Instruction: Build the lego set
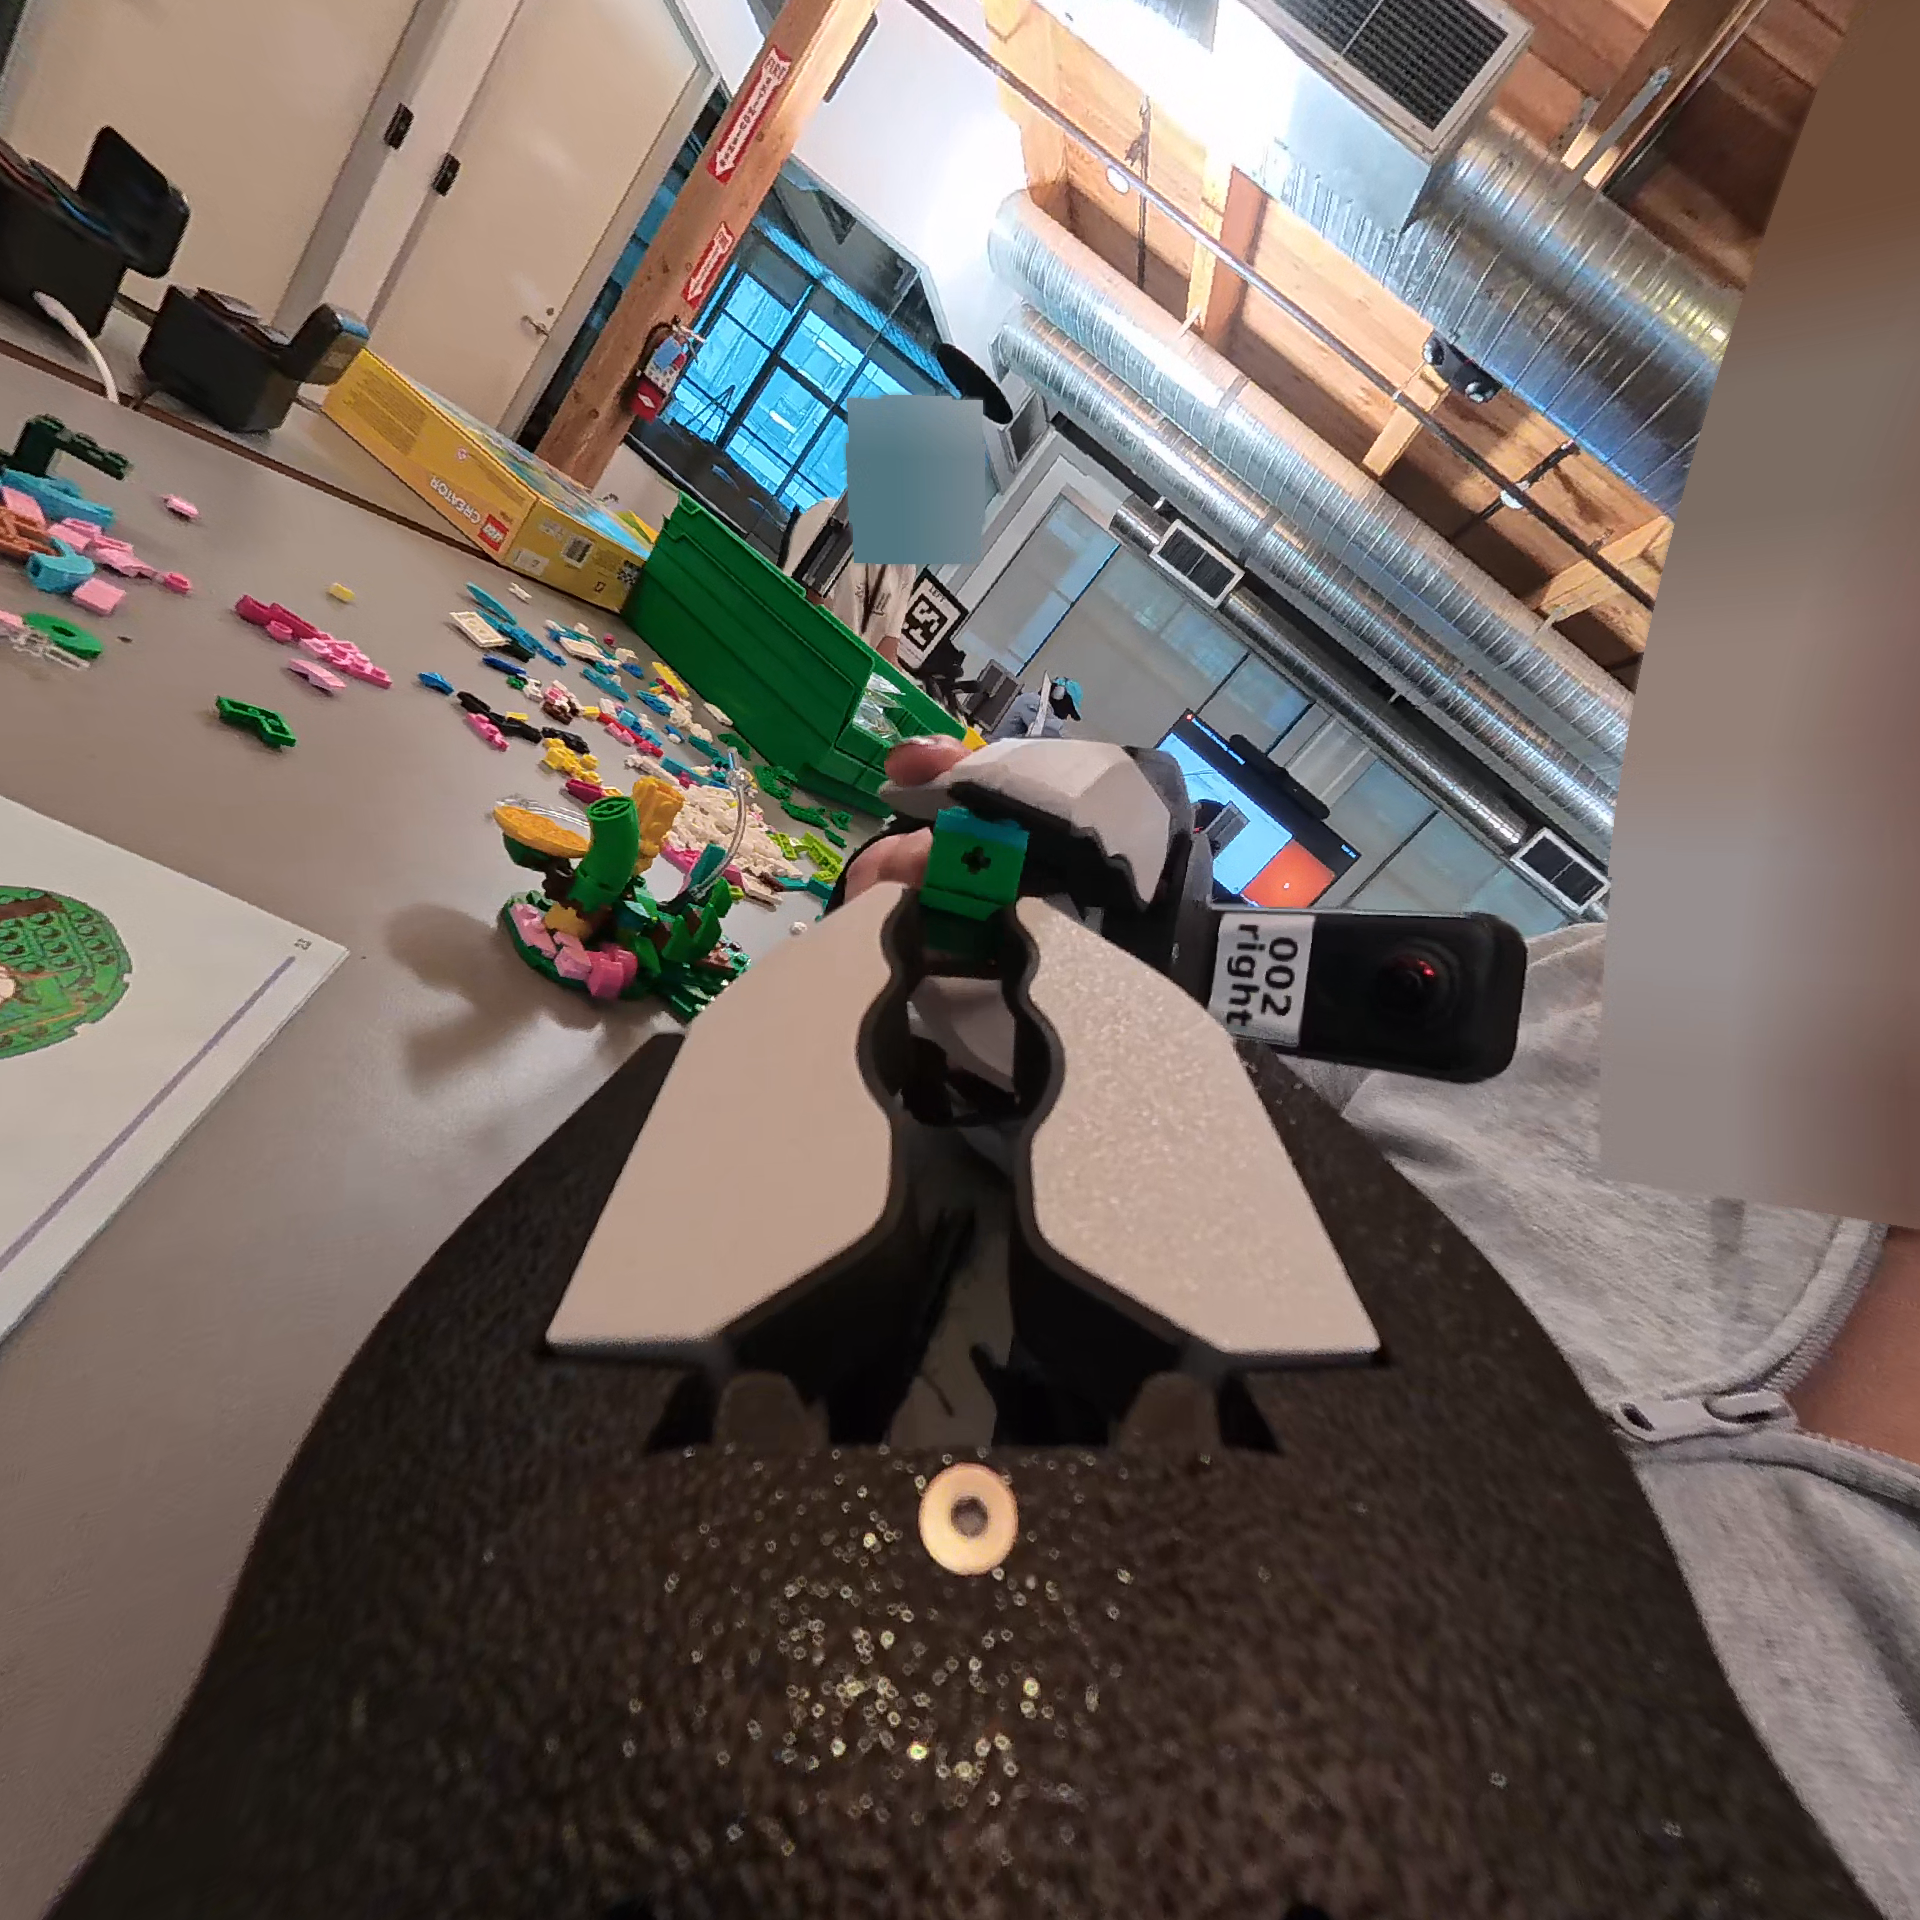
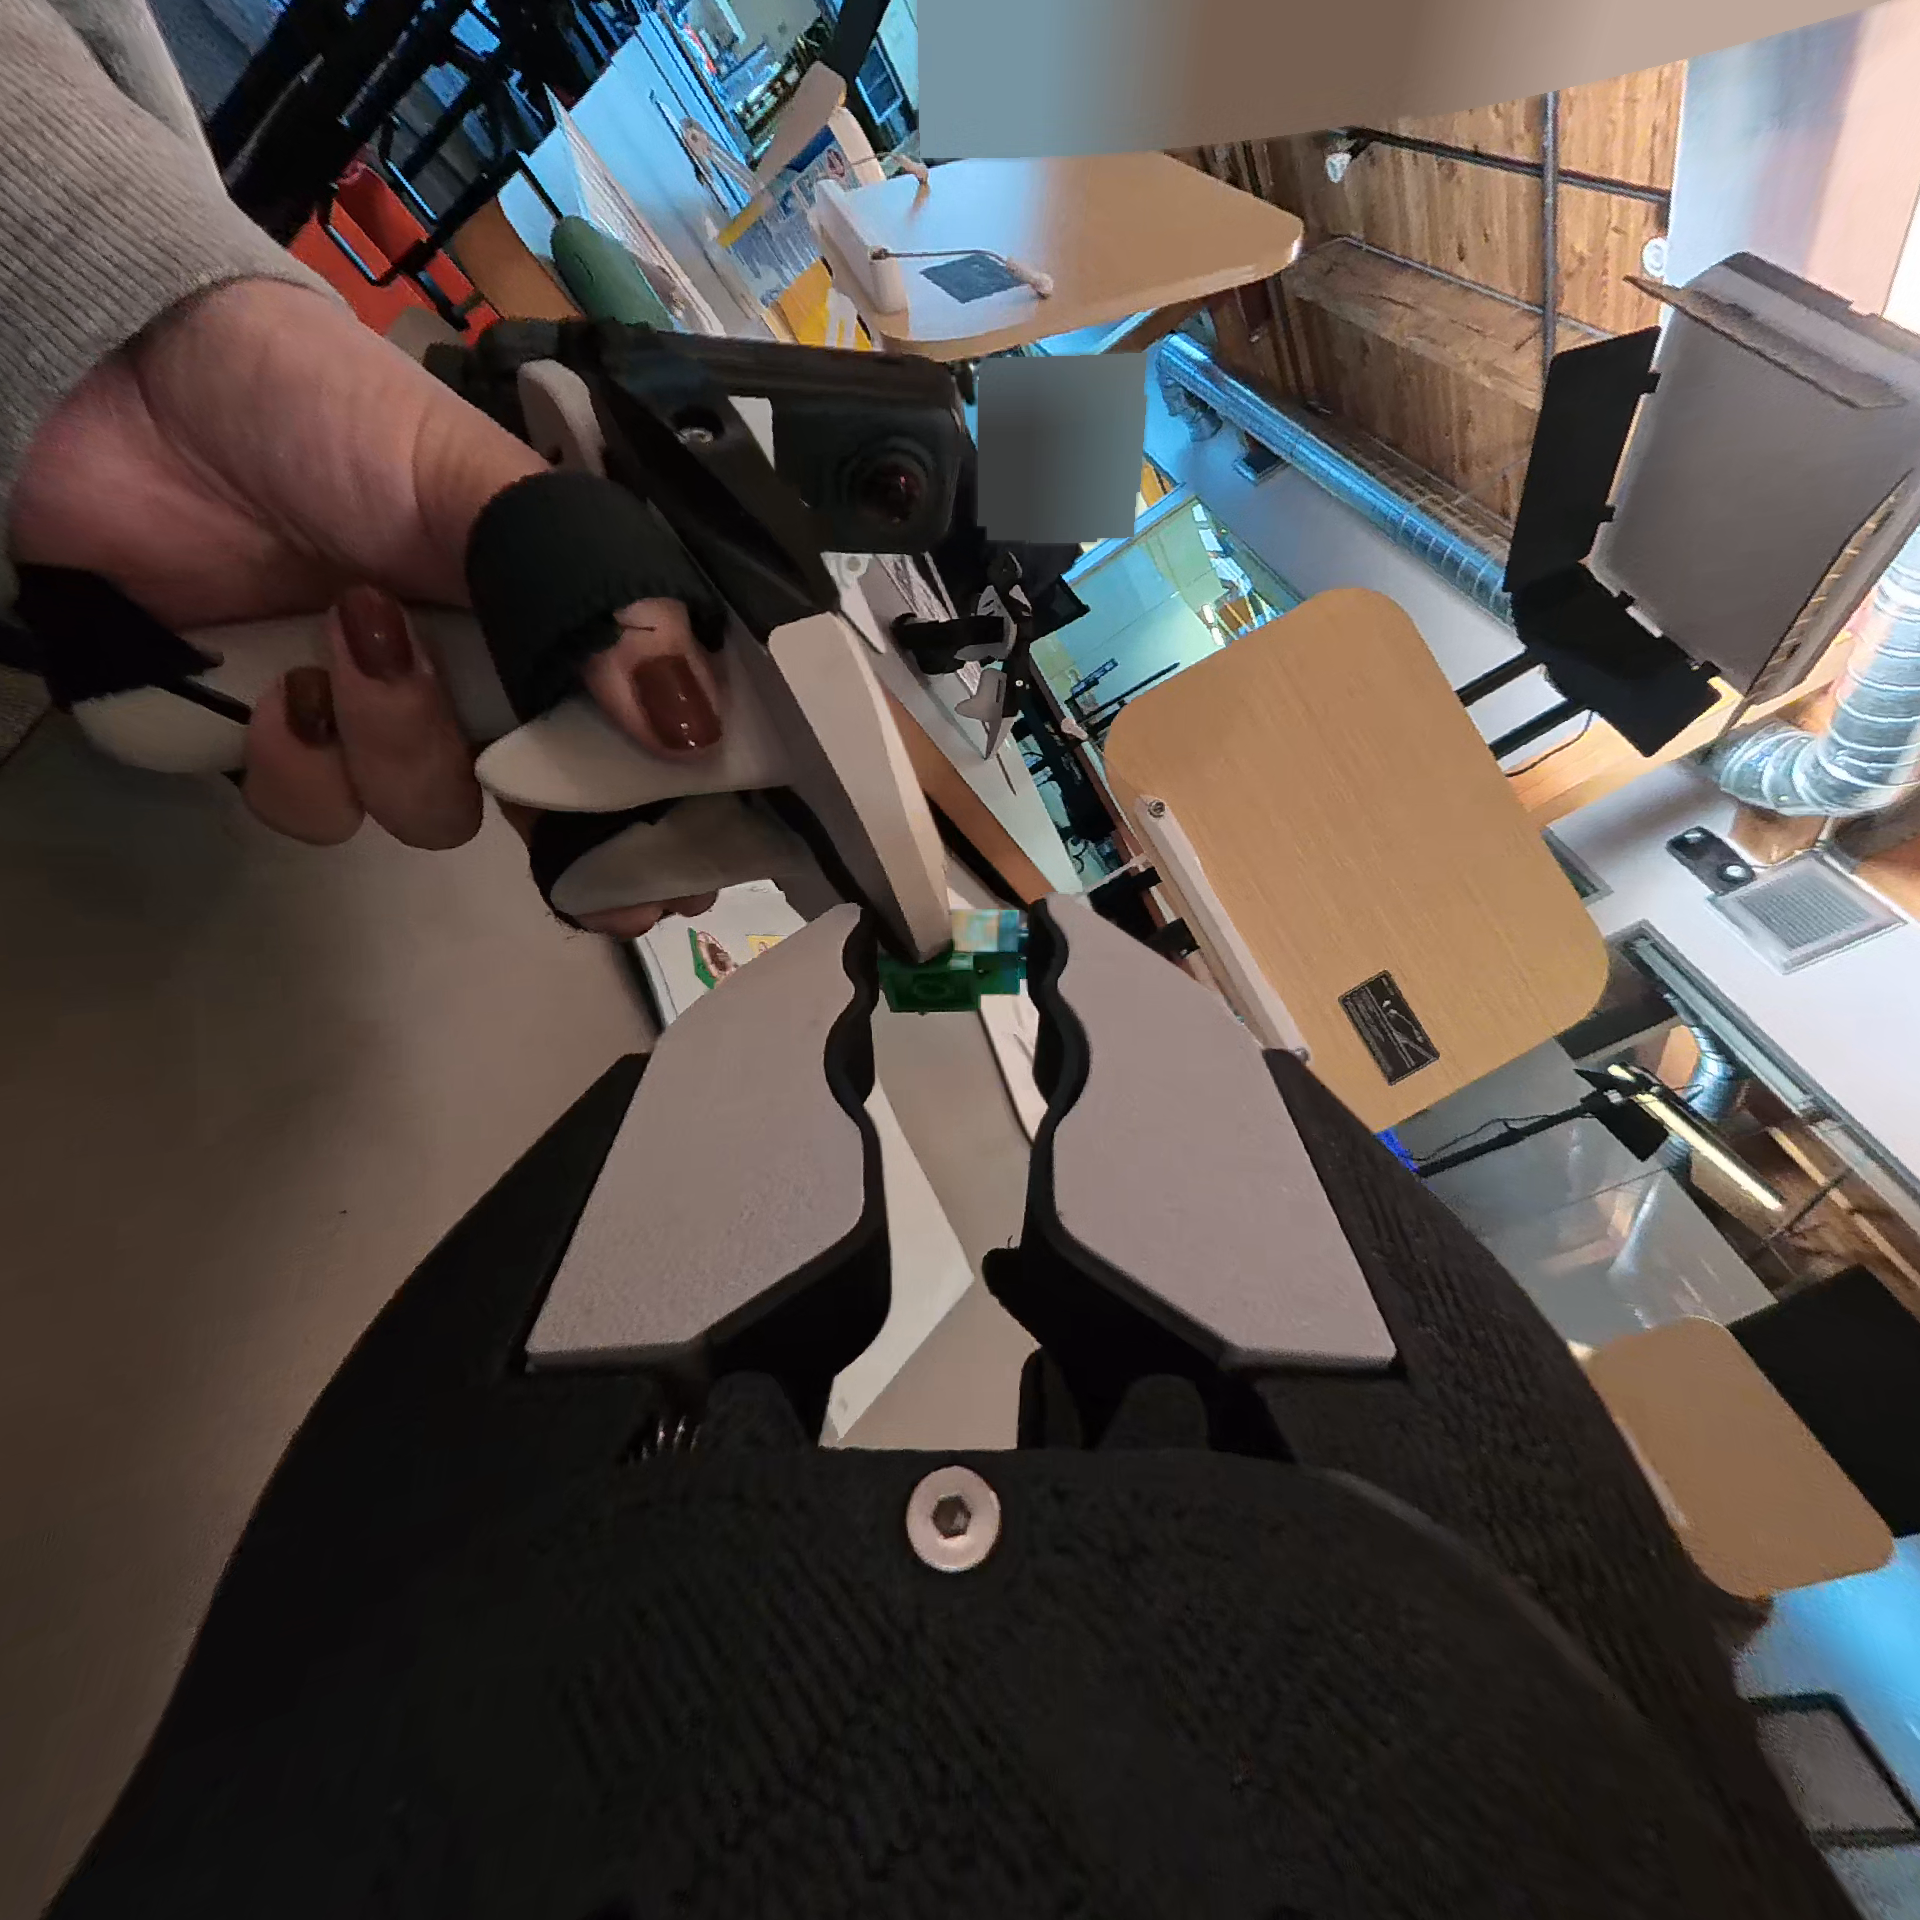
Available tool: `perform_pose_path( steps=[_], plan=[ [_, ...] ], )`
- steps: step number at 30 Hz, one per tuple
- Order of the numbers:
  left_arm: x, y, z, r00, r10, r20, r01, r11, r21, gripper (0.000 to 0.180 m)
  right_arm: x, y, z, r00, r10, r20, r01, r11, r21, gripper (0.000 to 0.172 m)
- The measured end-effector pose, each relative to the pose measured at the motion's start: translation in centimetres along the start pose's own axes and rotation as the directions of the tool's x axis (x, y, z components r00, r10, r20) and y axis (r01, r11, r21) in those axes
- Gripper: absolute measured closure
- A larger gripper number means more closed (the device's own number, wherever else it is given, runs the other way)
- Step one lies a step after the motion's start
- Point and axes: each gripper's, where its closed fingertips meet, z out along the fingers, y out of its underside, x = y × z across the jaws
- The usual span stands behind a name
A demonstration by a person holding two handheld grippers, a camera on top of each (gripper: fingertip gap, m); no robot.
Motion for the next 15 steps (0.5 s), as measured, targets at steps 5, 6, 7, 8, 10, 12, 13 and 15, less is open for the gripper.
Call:
perform_pose_path(
  steps=[5, 6, 7, 8, 10, 12, 13, 15],
  plan=[
    [0.03, 0.14, -0.23, 0.999, -0.022, -0.024, 0.021, 0.999, -0.031, 0.164, -0.12, 0.09, -0.09, 0.99, 0.131, 0.056, -0.133, 0.991, 0.033, 0.146],
    [0.13, 0.2, -0.29, 0.999, -0.027, -0.037, 0.026, 0.999, -0.041, 0.162, -0.19, 0.08, -0.1, 0.984, 0.165, 0.071, -0.168, 0.985, 0.041, 0.146],
    [0.24, 0.27, -0.38, 0.998, -0.036, -0.051, 0.033, 0.998, -0.05, 0.162, -0.27, -0.02, -0.14, 0.977, 0.192, 0.088, -0.197, 0.979, 0.051, 0.146],
    [0.31, 0.32, -0.45, 0.997, -0.047, -0.066, 0.043, 0.998, -0.055, 0.162, -0.35, -0.14, -0.18, 0.972, 0.212, 0.102, -0.219, 0.974, 0.061, 0.146],
    [0.51, 0.44, -0.57, 0.994, -0.057, -0.09, 0.051, 0.996, -0.068, 0.161, -0.52, -0.37, -0.29, 0.961, 0.242, 0.13, -0.254, 0.964, 0.078, 0.146],
    [0.59, 0.47, -0.74, 0.993, -0.067, -0.102, 0.06, 0.996, -0.073, 0.161, -0.59, -0.46, -0.34, 0.954, 0.263, 0.145, -0.276, 0.957, 0.084, 0.146],
    [0.63, 0.5, -0.78, 0.992, -0.07, -0.104, 0.062, 0.995, -0.077, 0.161, -0.63, -0.49, -0.36, 0.951, 0.268, 0.152, -0.283, 0.956, 0.084, 0.146],
    [0.54, 0.59, -0.77, 0.992, -0.073, -0.098, 0.065, 0.995, -0.08, 0.163, -0.69, -0.57, -0.39, 0.954, 0.257, 0.152, -0.272, 0.958, 0.087, 0.146]
  ],
)
